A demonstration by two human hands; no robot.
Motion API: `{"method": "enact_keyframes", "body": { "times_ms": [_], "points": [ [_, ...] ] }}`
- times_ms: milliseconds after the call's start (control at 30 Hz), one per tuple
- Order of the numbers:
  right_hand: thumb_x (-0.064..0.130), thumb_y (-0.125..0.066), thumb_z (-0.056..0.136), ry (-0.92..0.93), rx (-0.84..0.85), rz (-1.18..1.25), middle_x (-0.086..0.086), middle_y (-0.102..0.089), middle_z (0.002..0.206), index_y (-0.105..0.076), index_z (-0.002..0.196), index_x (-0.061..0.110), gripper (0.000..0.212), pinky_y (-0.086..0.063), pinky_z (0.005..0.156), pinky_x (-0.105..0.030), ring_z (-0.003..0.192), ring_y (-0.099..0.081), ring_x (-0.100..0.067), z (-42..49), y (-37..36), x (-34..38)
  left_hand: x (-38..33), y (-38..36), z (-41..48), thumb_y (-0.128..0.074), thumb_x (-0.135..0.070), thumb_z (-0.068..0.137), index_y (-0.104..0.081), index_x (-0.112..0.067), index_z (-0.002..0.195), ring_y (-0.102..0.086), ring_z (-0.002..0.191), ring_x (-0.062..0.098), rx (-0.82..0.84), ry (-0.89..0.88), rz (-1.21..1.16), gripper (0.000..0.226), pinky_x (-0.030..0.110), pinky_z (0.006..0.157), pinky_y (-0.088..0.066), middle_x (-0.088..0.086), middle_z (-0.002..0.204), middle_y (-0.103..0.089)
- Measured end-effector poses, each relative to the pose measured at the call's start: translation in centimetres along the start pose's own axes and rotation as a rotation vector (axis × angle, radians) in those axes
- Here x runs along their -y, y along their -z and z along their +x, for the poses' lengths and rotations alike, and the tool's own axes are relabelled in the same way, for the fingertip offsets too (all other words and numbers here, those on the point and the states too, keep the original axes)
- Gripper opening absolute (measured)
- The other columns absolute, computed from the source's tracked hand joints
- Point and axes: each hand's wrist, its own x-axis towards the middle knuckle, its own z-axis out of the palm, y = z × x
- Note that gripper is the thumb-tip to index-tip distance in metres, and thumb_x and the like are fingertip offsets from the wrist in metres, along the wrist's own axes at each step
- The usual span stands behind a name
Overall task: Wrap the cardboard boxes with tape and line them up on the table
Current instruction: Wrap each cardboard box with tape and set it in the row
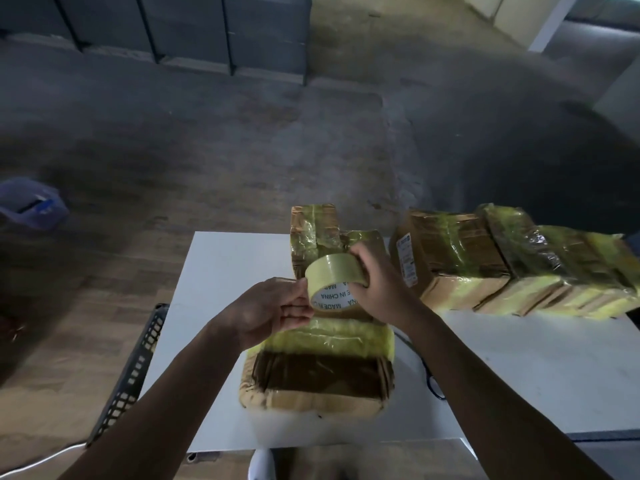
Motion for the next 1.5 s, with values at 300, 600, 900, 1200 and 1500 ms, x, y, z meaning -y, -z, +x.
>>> {"method": "enact_keyframes", "body": {
  "times_ms": [300,600,900,1200,1500],
  "points": [
    [0.002,-0.063,0.085,-0.012,0.145,0.092,0.018,-0.044,0.087,-0.044,0.107,0.018,0.033,-0.041,0.051,-0.013,0.075,-0.052,0.007,-3.0,1.0,-1.3,1.3,-3.9,-1.4,-0.06,-0.006,0.092,-0.065,0.002,0.091,-0.06,0.055,0.014,-0.326,0.013,0.153,0.01,0.023,0.053,-0.053,0.009,0.064,-0.063],
    [0.005,-0.064,0.086,0.022,0.213,-0.059,0.019,-0.04,0.079,-0.043,0.11,0.016,0.034,-0.03,0.047,-0.012,0.068,-0.05,-0.004,-4.0,-0.3,-0.5,1.4,-3.3,-2.9,-0.061,-0.014,0.094,-0.066,-0.006,0.079,-0.062,0.058,0.013,-0.574,-0.023,0.504,0.018,0.019,0.052,-0.051,0.01,0.071,-0.065],
    [0.002,-0.068,0.082,0.018,0.175,-0.038,0.018,-0.046,0.083,-0.05,0.111,0.007,0.035,-0.045,0.05,-0.014,0.071,-0.054,0.003,-1.8,-2.5,2.1,0.3,1.0,-2.5,-0.062,-0.028,0.092,-0.058,-0.008,0.064,-0.05,0.052,0.014,-0.519,-0.004,0.301,0.034,0.026,0.055,-0.047,0.004,0.062,-0.053],
    [0.013,-0.077,0.076,0.032,0.294,-0.294,0.001,-0.063,0.088,-0.057,0.108,0.011,0.038,-0.05,0.05,-0.021,0.074,-0.063,-0.015,-1.0,-4.7,2.8,2.5,4.8,-2.1,-0.067,-0.025,0.09,-0.064,0.015,0.081,-0.054,0.058,0.023,-0.701,-0.045,0.624,0.041,0.027,0.055,-0.04,0.026,0.071,-0.063],
    [0.015,-0.068,0.079,0.089,0.397,-0.535,0.001,-0.063,0.086,-0.058,0.098,0.013,0.022,-0.052,0.062,-0.034,0.073,-0.061,-0.018,0.2,-6.2,4.3,4.6,7.2,-1.7,-0.067,-0.025,0.091,-0.063,0.004,0.073,-0.057,0.055,0.016,-0.627,0.062,0.511,0.035,0.026,0.059,-0.048,0.005,0.065,-0.06]
  ]
}}
